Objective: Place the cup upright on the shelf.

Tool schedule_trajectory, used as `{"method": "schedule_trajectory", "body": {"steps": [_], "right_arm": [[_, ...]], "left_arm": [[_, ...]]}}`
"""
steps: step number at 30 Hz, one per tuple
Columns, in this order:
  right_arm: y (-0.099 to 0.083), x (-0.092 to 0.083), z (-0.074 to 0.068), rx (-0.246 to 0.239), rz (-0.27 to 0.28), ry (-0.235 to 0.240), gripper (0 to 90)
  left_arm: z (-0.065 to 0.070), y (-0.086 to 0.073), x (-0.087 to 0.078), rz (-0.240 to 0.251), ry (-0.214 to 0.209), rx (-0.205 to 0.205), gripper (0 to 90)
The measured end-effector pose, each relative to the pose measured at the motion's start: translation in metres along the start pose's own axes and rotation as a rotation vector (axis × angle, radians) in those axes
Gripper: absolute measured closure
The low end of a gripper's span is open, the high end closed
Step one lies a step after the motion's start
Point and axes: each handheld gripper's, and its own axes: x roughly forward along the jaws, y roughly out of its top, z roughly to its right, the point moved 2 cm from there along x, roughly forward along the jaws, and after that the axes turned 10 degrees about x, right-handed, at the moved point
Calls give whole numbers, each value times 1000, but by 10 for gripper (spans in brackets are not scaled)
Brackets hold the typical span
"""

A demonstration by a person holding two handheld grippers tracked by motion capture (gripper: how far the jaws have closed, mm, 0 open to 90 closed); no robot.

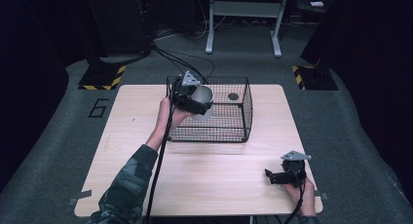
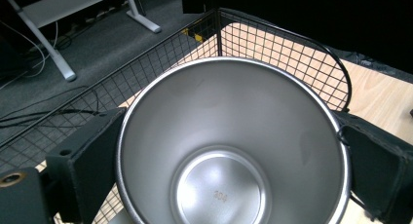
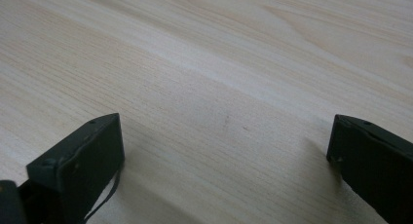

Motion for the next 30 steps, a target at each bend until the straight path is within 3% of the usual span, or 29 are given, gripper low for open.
{"method": "schedule_trajectory", "body": {"steps": [10, 25, 30], "right_arm": [[0, 0, 0, 5, 2, 0, 0], [0, 0, 0, -2, 0, -1, 0], [0, 0, 0, -3, 1, 0, 0]], "left_arm": [[-9, -9, 25, -28, -30, -22, 63], [-12, -19, 58, -52, -83, -45, 63], [-13, -24, 74, -87, -93, -28, 63]]}}
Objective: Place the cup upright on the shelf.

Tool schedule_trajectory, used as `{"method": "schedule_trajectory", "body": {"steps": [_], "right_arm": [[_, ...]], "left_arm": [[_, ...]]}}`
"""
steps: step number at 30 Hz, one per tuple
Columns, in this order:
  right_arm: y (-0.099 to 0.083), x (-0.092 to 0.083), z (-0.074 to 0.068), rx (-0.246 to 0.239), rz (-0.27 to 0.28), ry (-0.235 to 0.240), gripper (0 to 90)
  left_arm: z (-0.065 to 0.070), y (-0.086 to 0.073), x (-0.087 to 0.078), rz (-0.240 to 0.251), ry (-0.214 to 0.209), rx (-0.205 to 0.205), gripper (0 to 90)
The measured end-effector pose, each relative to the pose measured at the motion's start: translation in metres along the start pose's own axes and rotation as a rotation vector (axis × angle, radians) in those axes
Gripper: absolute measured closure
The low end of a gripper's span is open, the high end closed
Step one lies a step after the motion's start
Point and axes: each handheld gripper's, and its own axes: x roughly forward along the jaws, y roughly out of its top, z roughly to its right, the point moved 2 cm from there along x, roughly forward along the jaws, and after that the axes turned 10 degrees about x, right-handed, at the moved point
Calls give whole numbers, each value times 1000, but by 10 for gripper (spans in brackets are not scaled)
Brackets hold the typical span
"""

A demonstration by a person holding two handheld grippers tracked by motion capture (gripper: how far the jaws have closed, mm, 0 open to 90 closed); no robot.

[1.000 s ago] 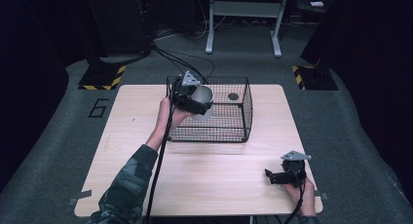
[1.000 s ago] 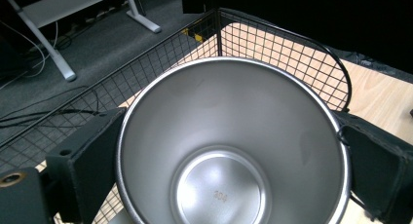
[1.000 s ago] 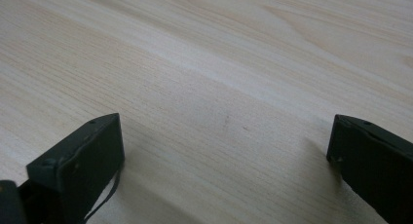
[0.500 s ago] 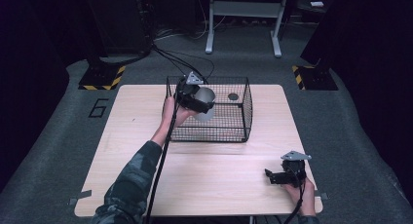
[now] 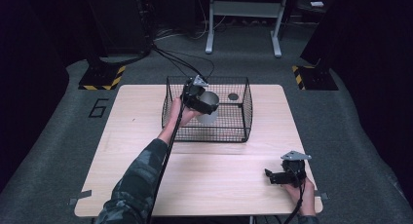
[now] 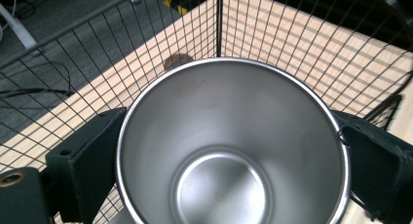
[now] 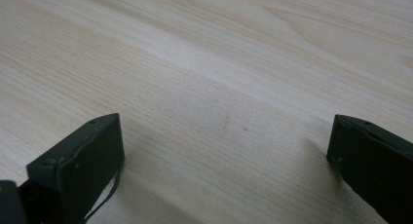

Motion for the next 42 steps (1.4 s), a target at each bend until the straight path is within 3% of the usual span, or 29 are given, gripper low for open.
{"method": "schedule_trajectory", "body": {"steps": [4, 8, 14, 30, 33, 42], "right_arm": [[0, 0, 0, -2, -1, 0, 0], [0, 0, 0, 0, 0, 0, 0], [0, 0, 0, -1, -1, 1, 0], [0, 0, -1, 13, 3, 8, 0], [0, 0, -1, 12, 2, 8, 0], [0, 0, -1, 11, 3, 8, 0]], "left_arm": [[-5, -3, 14, -46, -15, -15, 63], [-8, -3, 19, -46, -17, -41, 63], [-10, -6, 29, -83, -26, -35, 63], [-16, -17, 50, -167, -49, -70, 63], [-16, -18, 53, -162, -45, -82, 62], [-10, -21, 50, -177, -35, -45, 61]]}}
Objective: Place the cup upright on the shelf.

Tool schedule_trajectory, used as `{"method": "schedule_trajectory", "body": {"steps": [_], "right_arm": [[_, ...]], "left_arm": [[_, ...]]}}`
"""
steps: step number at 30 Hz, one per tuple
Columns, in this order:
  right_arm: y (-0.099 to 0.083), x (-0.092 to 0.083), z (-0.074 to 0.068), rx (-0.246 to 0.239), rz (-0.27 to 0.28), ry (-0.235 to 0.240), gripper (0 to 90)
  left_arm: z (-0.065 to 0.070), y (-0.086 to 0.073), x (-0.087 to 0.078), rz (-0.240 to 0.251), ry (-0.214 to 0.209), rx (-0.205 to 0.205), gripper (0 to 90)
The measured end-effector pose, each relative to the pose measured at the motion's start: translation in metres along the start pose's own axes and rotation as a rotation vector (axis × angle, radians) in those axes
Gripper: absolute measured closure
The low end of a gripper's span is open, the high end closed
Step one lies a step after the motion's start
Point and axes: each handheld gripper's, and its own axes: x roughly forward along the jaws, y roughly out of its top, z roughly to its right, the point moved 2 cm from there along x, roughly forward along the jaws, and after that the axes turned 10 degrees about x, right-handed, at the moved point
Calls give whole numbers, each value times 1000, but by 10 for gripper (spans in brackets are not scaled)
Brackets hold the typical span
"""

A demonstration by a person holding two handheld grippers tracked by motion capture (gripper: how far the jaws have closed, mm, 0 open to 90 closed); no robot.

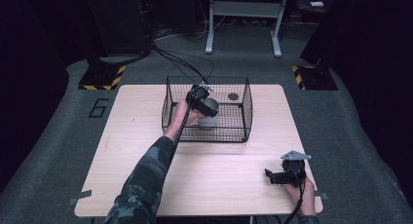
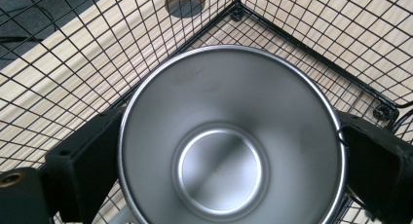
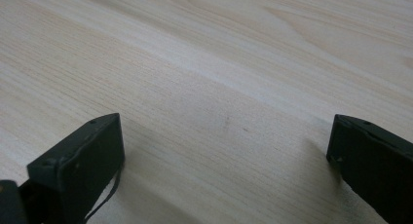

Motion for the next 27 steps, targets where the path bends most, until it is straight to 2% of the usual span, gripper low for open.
{"method": "schedule_trajectory", "body": {"steps": [6, 7, 9, 14, 17, 20, 21, 22, 27], "right_arm": [[0, 0, 0, -1, 0, 0, 0], [0, 0, 0, -1, 0, 0, 0], [0, 0, 0, -1, 0, 1, 0], [0, 0, 1, -7, -1, -4, 0], [0, 0, 1, -7, -1, -3, 0], [0, 0, 1, -13, -3, -4, 0], [0, 0, 1, -13, -3, -4, 0], [0, 0, 1, -15, -3, -5, 0], [0, 0, 1, -14, -3, -5, 0]], "left_arm": [[0, -2, -2, 3, 0, 19, 58], [-1, -3, -3, 2, -1, 12, 58], [-2, -3, -7, 35, -16, -14, 48], [0, 0, -13, 60, -1, -19, 17], [0, 1, -21, 70, 5, -13, 8], [1, 3, -37, 92, 3, 1, 3], [1, 3, -37, 92, 3, 1, 3], [3, 4, -45, 110, 3, -3, 3], [8, 6, -61, 122, 9, 21, 3]]}}
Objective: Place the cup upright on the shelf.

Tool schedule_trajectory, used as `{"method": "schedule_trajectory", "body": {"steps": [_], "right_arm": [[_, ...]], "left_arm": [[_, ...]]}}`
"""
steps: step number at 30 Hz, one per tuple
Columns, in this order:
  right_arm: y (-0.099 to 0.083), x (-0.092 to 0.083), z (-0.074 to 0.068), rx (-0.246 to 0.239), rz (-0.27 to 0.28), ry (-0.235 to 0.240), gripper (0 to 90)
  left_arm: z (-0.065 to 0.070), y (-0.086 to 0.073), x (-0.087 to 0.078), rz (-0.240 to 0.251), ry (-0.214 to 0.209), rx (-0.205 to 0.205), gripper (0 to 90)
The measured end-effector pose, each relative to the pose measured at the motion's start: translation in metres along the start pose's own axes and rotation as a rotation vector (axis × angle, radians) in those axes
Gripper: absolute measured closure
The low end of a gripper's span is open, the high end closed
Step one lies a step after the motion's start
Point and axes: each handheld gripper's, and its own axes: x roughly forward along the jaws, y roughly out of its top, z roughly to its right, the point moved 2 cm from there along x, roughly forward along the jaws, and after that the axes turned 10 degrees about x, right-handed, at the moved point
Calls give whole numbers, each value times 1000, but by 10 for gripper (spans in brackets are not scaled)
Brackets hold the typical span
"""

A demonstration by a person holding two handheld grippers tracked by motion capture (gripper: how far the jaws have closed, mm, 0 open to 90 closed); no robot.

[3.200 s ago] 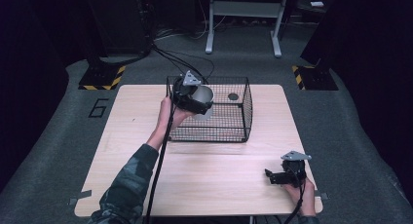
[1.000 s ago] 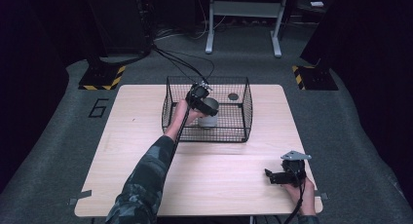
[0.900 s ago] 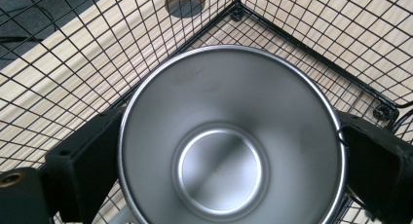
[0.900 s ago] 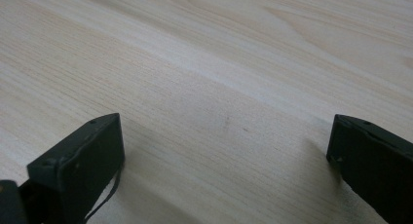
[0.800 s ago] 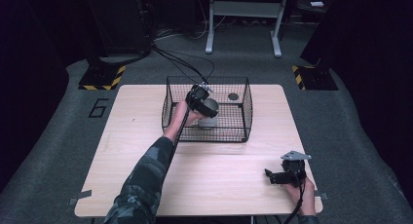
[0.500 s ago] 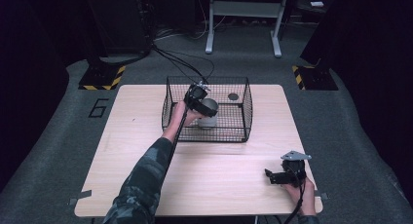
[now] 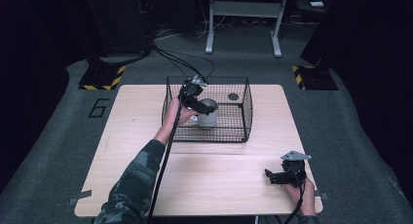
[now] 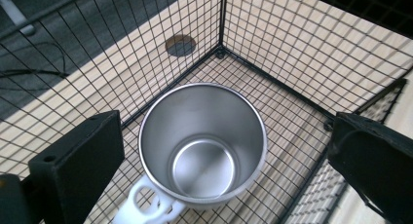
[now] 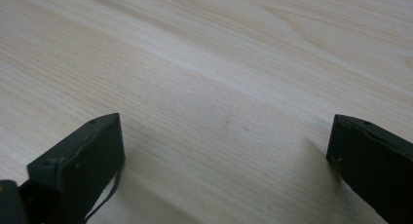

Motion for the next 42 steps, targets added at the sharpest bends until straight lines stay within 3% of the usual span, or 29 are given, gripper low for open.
{"method": "schedule_trajectory", "body": {"steps": [9, 15, 20, 31, 35, 36, 41, 42], "right_arm": [[0, 0, 0, 2, 0, -1, 0], [0, 0, 0, 3, 0, -2, 0], [0, 0, 0, 3, 0, -2, 0], [0, 0, 0, 1, 4, -3, 0], [0, 0, 0, 3, 7, -5, 0], [0, 0, 0, 3, 7, -5, 0], [0, 0, 0, 5, 7, -6, 0], [0, 0, 0, 5, 7, -6, 0]], "left_arm": [[18, 2, -42, 63, 15, 43, 3], [35, -11, -72, 69, 25, 97, 3], [41, -23, -88, 85, 34, 100, 3], [54, -74, -123, 87, 67, 77, 3], [59, -100, -136, 89, 96, 58, 2], [59, -100, -136, 89, 96, 58, 2], [61, -138, -148, 76, 139, 24, 2], [61, -152, -151, 68, 161, 10, 2]]}}
